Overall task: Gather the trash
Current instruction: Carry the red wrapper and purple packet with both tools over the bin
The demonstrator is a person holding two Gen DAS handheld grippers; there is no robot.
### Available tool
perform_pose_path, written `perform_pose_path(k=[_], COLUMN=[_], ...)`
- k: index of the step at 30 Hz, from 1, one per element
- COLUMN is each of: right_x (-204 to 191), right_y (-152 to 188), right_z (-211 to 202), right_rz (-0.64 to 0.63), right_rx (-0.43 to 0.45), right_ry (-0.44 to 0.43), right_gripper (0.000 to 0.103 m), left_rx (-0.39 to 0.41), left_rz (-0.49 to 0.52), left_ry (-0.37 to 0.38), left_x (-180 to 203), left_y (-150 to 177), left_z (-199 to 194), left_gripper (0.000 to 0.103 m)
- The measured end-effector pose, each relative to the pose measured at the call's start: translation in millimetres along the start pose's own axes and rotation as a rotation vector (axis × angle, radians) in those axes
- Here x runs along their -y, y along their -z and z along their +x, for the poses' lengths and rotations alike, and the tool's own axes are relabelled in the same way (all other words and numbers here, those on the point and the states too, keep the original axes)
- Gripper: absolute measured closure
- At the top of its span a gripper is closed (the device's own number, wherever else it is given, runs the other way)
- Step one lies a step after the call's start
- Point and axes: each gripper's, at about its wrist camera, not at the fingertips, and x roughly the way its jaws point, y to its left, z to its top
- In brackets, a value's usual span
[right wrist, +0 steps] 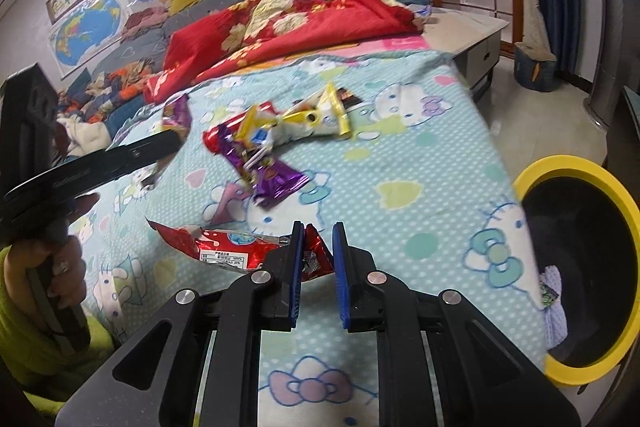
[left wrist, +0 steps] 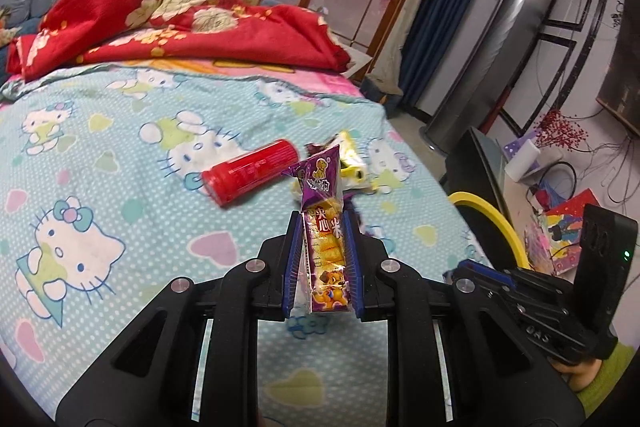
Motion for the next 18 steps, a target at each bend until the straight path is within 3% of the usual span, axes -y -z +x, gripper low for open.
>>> perform_pose_path(k=[18], right_x=[51], right_y=[-13], right_z=[-34], right_rz=[0.113], right_rx=[0.105], right_ry=[0.093], right_gripper=[0.089], left_rx=[0.017], left_rz=[0.087], left_ry=[0.076], left_x=[49], left_y=[-4], left_z=[-4], left_gripper=[0.088])
